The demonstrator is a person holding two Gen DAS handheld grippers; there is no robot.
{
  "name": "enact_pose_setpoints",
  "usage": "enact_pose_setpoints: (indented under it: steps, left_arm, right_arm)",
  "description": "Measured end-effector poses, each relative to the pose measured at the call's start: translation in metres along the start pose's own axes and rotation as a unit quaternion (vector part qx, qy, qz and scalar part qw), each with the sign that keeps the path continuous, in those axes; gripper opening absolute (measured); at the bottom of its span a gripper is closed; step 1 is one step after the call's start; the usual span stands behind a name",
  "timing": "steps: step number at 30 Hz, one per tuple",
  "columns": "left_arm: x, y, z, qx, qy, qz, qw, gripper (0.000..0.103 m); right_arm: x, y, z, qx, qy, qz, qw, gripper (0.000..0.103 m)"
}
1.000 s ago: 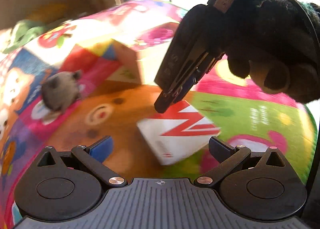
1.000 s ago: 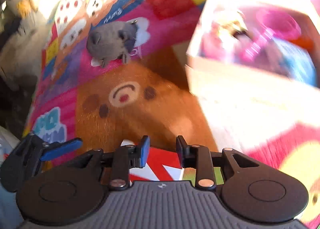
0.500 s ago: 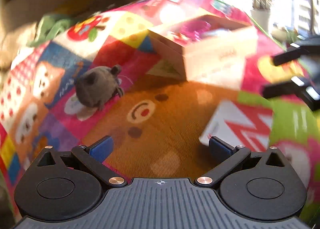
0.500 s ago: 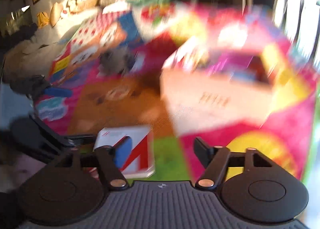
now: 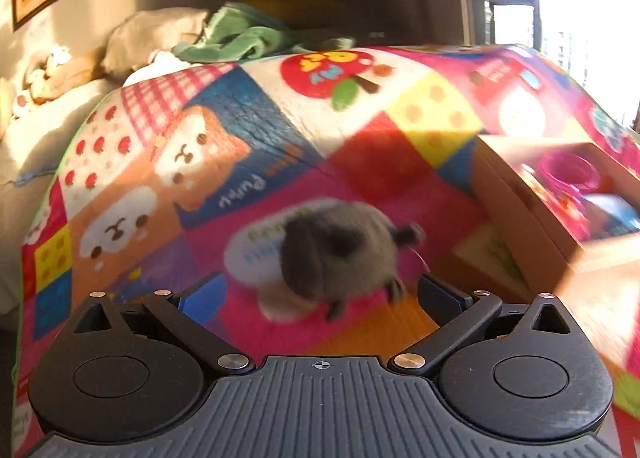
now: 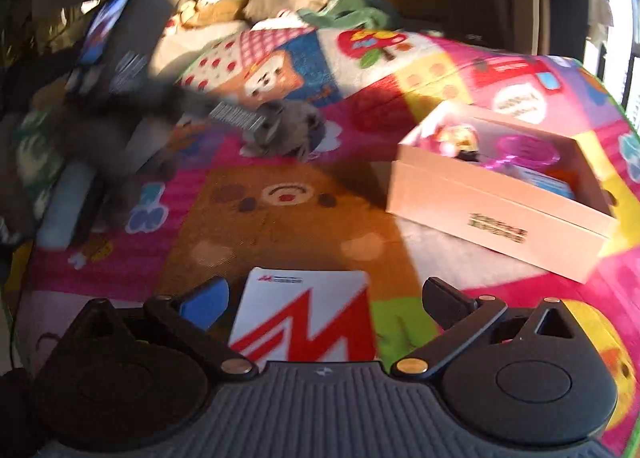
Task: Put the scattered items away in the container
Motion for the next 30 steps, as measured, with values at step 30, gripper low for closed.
enact_pose_setpoints:
  steps: [30]
  left_arm:
    - [-0.011,0.045,-0.036,-0.112,0.038,0.033,0.9924,0.082]
  right_arm:
    - [-0.024,0.08,-0.019,-0.078,0.016,0.138,0.987,0.099]
Point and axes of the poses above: each gripper's, at about its wrist camera, not at the fingertips, and z roughly the way its jaws point, y to its right, x to its top, the point moved 5 cm from there along z, roughly the way its jaws point, and after that the axes turned 11 degrees about z, right-handed, at the moved point
